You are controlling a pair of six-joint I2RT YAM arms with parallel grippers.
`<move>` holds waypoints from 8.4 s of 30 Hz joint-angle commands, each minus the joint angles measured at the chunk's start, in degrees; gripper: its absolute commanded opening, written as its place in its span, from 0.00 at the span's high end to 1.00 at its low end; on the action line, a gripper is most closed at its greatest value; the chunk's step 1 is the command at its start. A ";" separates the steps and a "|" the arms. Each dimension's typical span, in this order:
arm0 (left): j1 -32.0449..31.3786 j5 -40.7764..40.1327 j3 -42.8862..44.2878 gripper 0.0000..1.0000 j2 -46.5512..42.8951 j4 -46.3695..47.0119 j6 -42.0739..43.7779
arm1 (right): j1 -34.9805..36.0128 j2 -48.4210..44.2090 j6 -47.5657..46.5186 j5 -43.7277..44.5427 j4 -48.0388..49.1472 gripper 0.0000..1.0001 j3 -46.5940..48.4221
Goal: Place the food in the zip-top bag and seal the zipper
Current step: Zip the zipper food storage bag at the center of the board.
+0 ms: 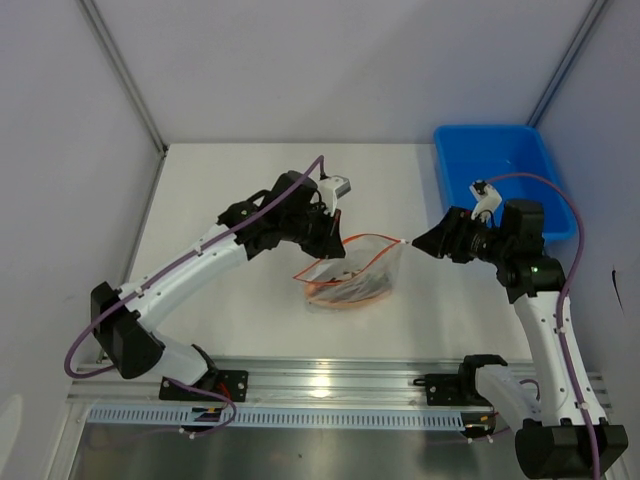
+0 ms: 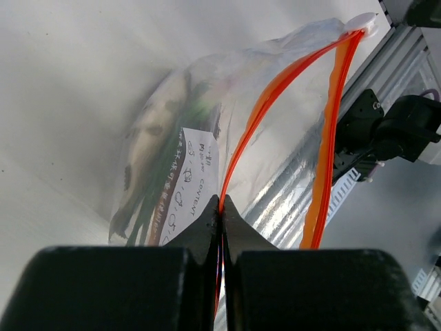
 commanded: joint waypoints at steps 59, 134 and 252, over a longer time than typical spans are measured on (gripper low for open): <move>10.21 9.90 6.40 0.97 3.81 -4.94 4.21 | 17.51 12.29 2.57 -16.48 57.33 1.00 -21.82; -11.76 -4.80 8.34 0.99 3.81 8.33 16.79 | 23.93 2.61 2.14 -11.99 37.47 1.00 -16.90; -6.58 22.28 8.61 0.99 -0.32 -2.13 21.88 | 29.02 12.63 -2.00 -26.40 39.21 0.77 -9.96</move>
